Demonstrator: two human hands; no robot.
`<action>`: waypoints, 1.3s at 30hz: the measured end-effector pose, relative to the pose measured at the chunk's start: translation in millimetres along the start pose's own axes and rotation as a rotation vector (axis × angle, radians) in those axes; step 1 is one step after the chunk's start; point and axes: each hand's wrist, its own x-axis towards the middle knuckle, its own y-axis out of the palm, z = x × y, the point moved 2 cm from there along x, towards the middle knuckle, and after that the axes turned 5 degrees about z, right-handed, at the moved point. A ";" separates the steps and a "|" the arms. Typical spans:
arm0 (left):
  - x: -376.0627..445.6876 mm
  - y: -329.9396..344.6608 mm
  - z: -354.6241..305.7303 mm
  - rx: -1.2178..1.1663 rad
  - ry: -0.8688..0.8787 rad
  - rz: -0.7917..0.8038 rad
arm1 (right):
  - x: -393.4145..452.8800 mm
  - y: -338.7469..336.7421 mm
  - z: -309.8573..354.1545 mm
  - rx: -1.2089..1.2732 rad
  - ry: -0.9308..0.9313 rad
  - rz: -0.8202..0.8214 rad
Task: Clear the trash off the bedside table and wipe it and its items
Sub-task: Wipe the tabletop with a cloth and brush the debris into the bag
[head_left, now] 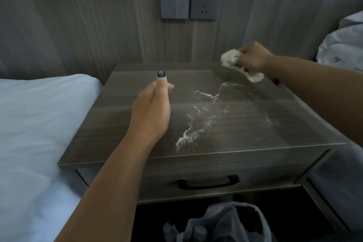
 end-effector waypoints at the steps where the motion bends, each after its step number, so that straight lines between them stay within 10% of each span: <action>1: 3.0 1.2 1.9 0.015 0.006 0.013 | 9.4 -1.4 -17.6 -0.028 0.066 -0.004; 11: 28.8 7.2 18.5 0.029 -0.021 0.020 | 16.4 51.5 -33.1 0.390 0.023 0.120; 19: 31.0 22.3 17.0 0.031 -0.002 0.039 | -8.5 59.5 -2.9 0.138 -0.153 0.179; 25: 50.0 15.0 24.7 -0.014 -0.081 0.013 | 54.8 25.8 -40.4 -0.147 0.030 -0.201; 33: 57.5 25.4 26.6 0.028 -0.076 0.052 | 123.2 53.7 -46.3 -0.311 0.322 -0.090; 39: 58.6 25.5 22.7 0.004 -0.097 0.075 | 111.0 62.1 -32.8 -0.334 0.075 0.002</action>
